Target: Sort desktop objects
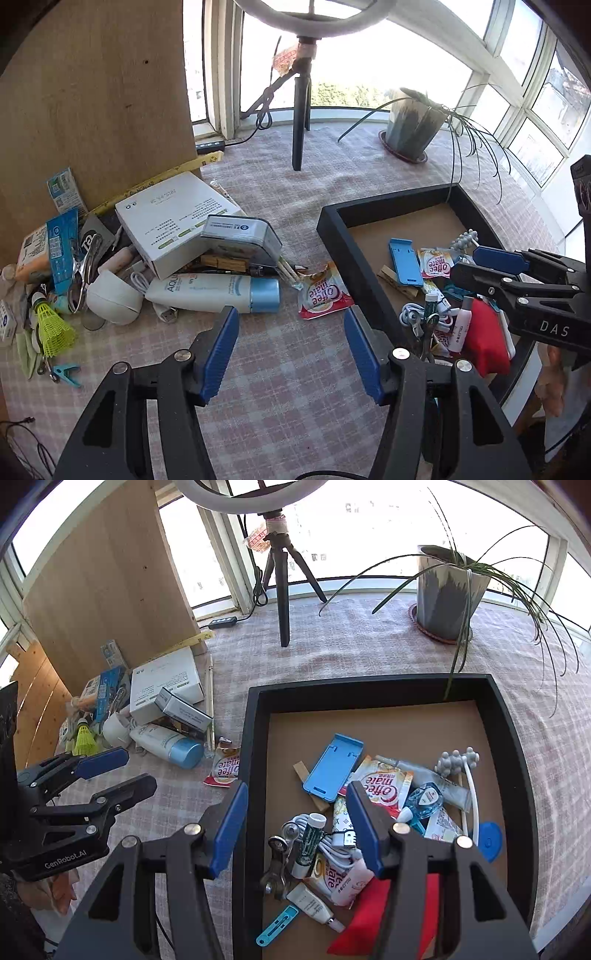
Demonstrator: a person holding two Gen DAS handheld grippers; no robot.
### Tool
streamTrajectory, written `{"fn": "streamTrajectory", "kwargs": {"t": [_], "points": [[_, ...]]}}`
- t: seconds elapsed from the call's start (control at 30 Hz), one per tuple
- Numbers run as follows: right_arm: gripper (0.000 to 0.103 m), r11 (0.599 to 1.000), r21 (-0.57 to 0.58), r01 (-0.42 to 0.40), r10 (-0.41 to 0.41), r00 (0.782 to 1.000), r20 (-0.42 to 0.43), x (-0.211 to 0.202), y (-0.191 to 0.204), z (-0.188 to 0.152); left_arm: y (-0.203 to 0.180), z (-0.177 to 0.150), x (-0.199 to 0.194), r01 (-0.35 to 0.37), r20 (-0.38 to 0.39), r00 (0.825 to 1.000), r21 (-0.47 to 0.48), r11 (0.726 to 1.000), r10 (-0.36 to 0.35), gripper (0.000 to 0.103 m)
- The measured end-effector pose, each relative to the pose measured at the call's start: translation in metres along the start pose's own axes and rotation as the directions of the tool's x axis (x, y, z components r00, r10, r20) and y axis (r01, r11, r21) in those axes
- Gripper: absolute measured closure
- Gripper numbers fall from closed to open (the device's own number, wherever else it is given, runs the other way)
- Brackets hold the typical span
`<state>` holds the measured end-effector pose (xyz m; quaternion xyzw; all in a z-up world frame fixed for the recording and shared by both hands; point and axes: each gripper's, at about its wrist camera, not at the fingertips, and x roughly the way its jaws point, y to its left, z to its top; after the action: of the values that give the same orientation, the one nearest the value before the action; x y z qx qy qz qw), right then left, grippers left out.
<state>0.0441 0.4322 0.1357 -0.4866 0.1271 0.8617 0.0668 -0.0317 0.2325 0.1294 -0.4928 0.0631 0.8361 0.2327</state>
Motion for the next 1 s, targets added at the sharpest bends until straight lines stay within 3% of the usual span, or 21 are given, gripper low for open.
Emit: {"fn": "streamTrajectory", "kwargs": {"t": [0.33,0.67,1.0], "points": [[0.048,0.995,-0.095,-0.033,0.033,0.999,0.008,-0.003,0.064,-0.004,0.065,-0.024,-0.052,-0.120,0.068,0.989,-0.147,0.982,0.131,0.037],[0.048,0.985,-0.165,-0.054,0.055,0.998,0.004,-0.006,0.111,-0.019,0.100,-0.053,-0.084,-0.208,0.077,0.971,-0.197,0.958,0.227,0.029],[0.048,0.980,-0.191,-0.052,0.054,0.998,0.008,-0.010,0.140,-0.040,0.117,-0.083,-0.087,-0.210,0.028,0.975,-0.217,0.953,0.221,0.027]]}}
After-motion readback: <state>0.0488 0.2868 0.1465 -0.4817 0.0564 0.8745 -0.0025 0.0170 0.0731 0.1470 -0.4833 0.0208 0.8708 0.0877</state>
